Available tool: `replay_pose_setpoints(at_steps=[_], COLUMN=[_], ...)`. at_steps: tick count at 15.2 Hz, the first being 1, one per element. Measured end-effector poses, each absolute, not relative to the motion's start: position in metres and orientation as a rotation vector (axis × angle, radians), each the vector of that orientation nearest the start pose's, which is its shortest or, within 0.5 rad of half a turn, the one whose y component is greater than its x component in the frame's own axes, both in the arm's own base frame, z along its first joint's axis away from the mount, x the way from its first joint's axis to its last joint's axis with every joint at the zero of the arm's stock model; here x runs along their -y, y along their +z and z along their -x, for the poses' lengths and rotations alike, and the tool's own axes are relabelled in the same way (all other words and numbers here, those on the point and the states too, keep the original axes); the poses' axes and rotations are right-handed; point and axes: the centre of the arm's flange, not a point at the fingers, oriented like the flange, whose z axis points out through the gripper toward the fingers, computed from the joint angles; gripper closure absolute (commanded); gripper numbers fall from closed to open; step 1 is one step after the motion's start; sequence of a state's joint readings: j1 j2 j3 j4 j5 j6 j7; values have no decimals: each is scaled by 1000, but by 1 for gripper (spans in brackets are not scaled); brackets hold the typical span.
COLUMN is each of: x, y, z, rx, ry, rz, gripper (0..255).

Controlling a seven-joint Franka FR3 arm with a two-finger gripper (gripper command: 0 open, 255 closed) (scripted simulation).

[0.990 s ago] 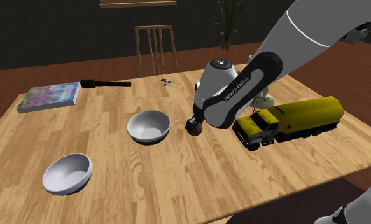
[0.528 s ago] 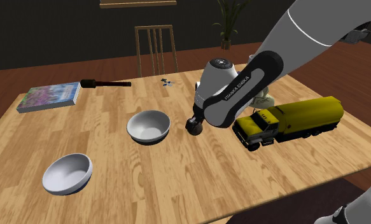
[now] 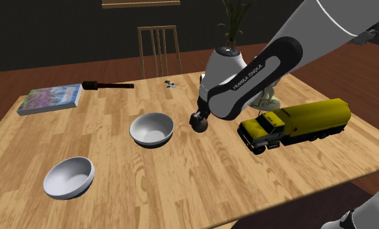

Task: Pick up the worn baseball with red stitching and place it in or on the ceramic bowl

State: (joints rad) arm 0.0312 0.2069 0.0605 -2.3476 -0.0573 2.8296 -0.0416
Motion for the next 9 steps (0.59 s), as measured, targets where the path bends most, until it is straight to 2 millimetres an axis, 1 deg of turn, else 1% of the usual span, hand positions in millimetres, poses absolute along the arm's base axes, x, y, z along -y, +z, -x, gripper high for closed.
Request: replay_pose_setpoints(at_steps=[9], x=[-52], y=[319], z=[-537], rx=[284], ry=[-433], rz=[3105], gripper=[255])
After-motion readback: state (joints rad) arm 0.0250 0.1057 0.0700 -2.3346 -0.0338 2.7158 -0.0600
